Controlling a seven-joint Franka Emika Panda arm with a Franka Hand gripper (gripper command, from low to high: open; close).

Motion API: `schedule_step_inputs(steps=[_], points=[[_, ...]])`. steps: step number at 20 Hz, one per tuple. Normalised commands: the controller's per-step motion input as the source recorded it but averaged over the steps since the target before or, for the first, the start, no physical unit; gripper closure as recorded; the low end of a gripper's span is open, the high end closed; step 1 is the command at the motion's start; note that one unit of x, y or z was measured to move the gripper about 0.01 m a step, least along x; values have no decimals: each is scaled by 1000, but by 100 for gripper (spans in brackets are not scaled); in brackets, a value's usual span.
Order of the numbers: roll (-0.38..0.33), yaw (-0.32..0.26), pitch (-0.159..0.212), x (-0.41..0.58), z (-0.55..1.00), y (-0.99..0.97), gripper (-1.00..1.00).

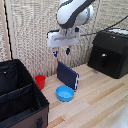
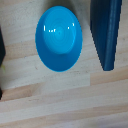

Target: Discover the targeted book and set your gripper to the appropriate amplitude. Smoothly guide your gripper in the direction of the book and snatch it firmly. Search for the back section of the caddy. Move the held book towards the back section and lightly deposit it inside.

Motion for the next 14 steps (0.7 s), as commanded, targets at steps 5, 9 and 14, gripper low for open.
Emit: schedule_step_inputs(steps=[5,9,14], points=[[46,0,0,238,-79,-511,-100],[39,0,0,282,-71,-486,-100],[15,15,4,257,-162,-351,-100]])
